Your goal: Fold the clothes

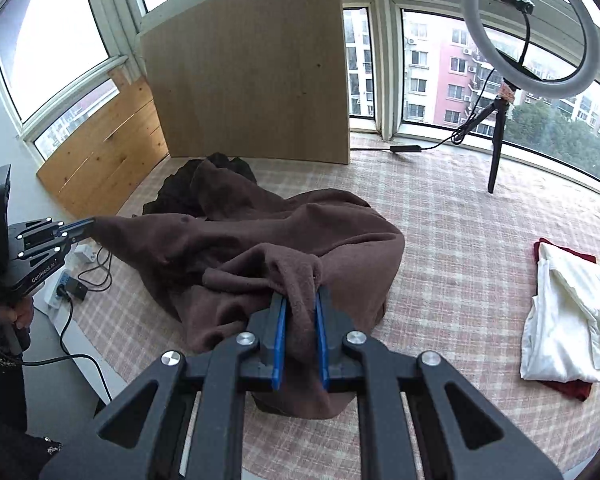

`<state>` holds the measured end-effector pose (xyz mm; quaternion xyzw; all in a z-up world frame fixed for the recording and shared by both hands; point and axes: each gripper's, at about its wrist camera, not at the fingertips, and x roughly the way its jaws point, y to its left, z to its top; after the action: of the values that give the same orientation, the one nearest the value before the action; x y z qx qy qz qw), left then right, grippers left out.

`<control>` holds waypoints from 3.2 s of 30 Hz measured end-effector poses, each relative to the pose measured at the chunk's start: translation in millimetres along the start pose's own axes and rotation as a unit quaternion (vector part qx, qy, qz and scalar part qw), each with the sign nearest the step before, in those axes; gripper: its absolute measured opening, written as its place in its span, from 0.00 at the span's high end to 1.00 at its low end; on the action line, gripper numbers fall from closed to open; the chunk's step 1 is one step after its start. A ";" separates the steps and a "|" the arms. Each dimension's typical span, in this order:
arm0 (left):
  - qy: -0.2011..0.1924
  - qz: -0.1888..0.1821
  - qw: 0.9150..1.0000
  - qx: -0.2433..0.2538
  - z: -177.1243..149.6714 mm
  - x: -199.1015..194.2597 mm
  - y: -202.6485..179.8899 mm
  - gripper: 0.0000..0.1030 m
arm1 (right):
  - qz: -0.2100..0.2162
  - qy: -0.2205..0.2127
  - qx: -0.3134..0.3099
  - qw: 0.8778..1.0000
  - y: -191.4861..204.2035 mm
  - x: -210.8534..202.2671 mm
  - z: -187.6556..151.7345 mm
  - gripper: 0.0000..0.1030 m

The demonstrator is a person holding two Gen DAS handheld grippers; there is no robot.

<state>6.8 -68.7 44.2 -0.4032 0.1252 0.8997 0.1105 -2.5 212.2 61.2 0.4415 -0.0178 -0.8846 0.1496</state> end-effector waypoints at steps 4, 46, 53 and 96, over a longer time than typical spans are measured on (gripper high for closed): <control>-0.013 0.018 1.000 -0.015 -7.3 -15.3 -0.6 1.00 | 0.008 0.001 -0.013 1.000 0.5 10.4 -7.0 0.88; 0.032 -0.057 0.995 0.080 94.4 108.3 4.9 0.95 | 0.079 0.091 0.093 0.988 -46.1 103.6 -60.2 0.96; 0.163 0.091 0.982 0.034 -42.2 62.4 134.1 0.93 | 0.136 0.098 0.014 0.986 -8.8 83.3 -38.9 0.54; 0.087 -0.046 0.994 -0.048 -78.6 66.6 167.6 0.94 | 0.149 0.094 -0.080 0.981 101.5 132.6 -18.5 0.35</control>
<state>-31.8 -245.2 -33.6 -0.4898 0.0726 0.8603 0.1214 -37.7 80.0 -36.3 0.5012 0.0018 -0.8058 0.3155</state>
